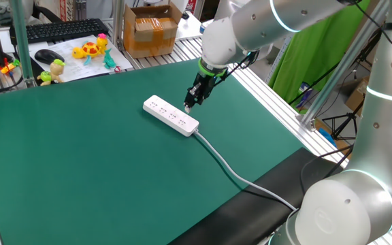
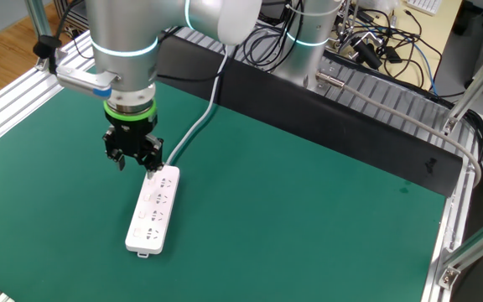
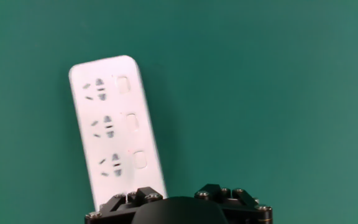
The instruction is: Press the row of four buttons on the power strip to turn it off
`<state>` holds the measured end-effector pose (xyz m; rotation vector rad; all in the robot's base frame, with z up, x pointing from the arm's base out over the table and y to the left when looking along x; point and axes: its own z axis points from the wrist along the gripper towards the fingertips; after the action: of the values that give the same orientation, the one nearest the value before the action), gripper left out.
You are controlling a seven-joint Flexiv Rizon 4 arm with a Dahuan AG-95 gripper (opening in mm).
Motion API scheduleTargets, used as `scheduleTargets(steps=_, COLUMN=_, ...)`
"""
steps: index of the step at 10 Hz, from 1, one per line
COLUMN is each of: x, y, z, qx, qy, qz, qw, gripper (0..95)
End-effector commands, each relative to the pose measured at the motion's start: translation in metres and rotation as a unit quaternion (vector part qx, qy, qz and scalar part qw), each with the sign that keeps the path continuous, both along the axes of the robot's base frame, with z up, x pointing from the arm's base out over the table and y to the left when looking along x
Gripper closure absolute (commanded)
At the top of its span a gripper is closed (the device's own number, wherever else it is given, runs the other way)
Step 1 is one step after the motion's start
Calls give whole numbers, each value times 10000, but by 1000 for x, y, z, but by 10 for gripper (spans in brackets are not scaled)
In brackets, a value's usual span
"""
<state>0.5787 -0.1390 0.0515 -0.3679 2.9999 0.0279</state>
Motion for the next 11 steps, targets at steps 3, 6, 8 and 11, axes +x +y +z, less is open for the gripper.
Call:
scheduleTargets(steps=3, x=2, y=2, z=-3, qx=-37, qy=-20, qz=-9, qw=10000, gripper=380)
scheduleTargets(steps=6, x=5, y=7, z=-3, qx=-58, qy=-19, qz=-9, qw=10000, gripper=380)
scheduleTargets(steps=8, x=5, y=7, z=-3, qx=-61, qy=-17, qz=-9, qw=10000, gripper=380)
scheduleTargets(steps=11, x=5, y=7, z=-3, qx=-64, qy=-45, qz=-43, qw=10000, gripper=380)
